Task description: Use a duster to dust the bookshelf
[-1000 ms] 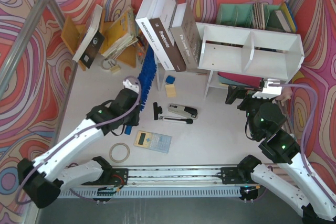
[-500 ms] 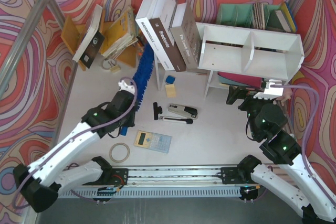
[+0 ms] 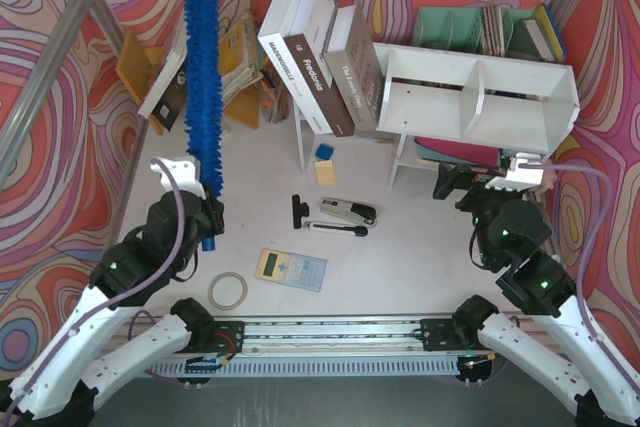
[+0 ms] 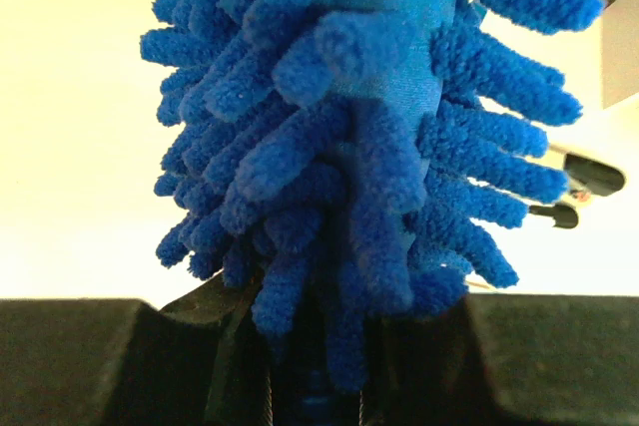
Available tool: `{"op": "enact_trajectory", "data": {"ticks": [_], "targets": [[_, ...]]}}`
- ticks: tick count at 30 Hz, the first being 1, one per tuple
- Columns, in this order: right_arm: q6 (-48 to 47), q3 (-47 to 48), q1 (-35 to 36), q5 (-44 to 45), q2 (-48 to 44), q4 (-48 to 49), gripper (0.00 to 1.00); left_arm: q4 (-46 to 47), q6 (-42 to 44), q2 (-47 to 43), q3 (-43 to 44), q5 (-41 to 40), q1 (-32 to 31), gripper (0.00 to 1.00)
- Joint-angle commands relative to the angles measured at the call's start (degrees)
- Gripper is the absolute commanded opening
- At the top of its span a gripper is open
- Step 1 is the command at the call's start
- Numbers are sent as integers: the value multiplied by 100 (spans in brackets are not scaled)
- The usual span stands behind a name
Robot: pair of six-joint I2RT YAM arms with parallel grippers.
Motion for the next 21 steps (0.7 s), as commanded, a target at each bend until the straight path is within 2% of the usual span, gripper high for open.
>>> {"op": "enact_trajectory", "data": {"ticks": [1, 9, 14, 21], "targets": [[-97, 39, 2, 222, -58, -3, 99, 396, 168, -177, 642, -135, -16, 0], [-164, 77, 3, 314, -96, 34, 99, 952, 615, 28, 1732, 966, -16, 0], [-165, 103, 2, 440, -118, 80, 99, 1220, 250, 489, 2117, 2041, -16, 0], [-314, 1, 2, 639, -81, 232, 99, 1967, -282, 951, 2109, 3223, -222, 0]]}}
